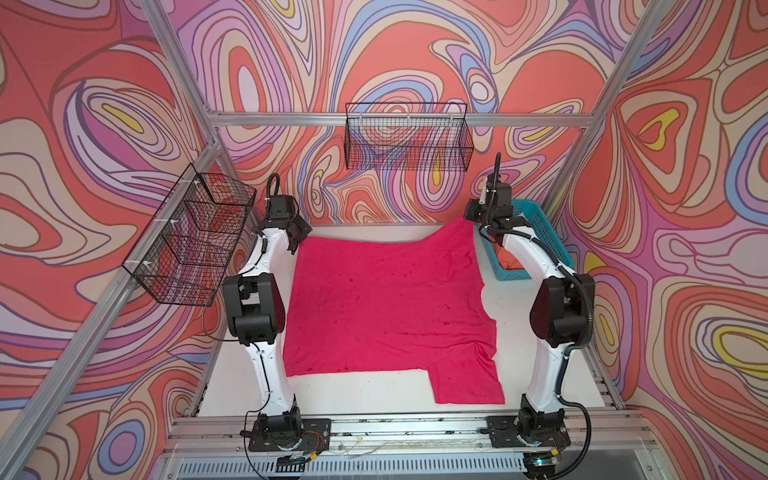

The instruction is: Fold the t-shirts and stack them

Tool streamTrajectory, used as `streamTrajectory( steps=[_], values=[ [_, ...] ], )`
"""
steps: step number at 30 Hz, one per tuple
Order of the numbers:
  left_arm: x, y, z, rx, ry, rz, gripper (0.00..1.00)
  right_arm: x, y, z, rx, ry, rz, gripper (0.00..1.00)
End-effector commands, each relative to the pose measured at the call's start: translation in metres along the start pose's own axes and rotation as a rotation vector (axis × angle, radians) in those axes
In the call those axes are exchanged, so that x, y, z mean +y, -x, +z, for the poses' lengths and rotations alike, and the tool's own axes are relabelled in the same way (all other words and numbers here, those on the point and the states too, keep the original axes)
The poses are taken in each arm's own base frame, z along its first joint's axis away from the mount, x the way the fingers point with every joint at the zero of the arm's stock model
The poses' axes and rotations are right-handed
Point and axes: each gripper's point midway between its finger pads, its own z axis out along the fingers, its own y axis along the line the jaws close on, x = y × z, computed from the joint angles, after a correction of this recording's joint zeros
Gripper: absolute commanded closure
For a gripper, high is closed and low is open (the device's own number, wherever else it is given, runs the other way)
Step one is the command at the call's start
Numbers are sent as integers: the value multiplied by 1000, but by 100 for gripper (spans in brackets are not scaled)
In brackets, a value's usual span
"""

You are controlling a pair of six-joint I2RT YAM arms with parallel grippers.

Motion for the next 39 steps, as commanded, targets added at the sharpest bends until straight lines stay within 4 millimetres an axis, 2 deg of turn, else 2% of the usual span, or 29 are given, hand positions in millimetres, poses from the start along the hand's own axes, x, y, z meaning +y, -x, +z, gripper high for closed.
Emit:
streamTrajectory(
  steps=[1, 4, 8, 11, 15, 16, 18, 26, 32, 35, 39],
  values=[
    [10, -7, 5, 19, 0, -21, 100, 8, -6, -2, 8, 42, 24, 100],
    [20, -21, 6, 54, 8, -18, 100, 9, -30, -11, 70, 69, 48, 100],
    [37, -39, 6, 95, 25, -23, 100, 2, -66, -27, 162, 59, 71, 100],
    [48, -44, 3, 101, 21, -43, 100, -5, -82, -42, 190, 44, 78, 100],
    [56, -45, -6, 102, 10, -54, 100, -8, -91, -59, 206, 43, 91, 100],
    [57, -45, -7, 106, 5, -54, 100, -4, -83, -71, 188, 55, 96, 100],
    [60, -49, -11, 116, 1, -51, 100, -5, -86, -79, 195, 55, 103, 100],
    [92, -65, -18, 138, 37, -84, 100, -19, -118, -114, 247, 21, 133, 100],
    [103, -80, -16, 169, 48, -100, 100, -29, -151, -123, 305, 5, 160, 100],
    [106, -82, -15, 170, 58, -102, 100, -28, -155, -126, 308, 12, 174, 100],
    [105, -78, -18, 165, 58, -97, 100, -25, -149, -136, 304, 18, 176, 100]
  ],
)
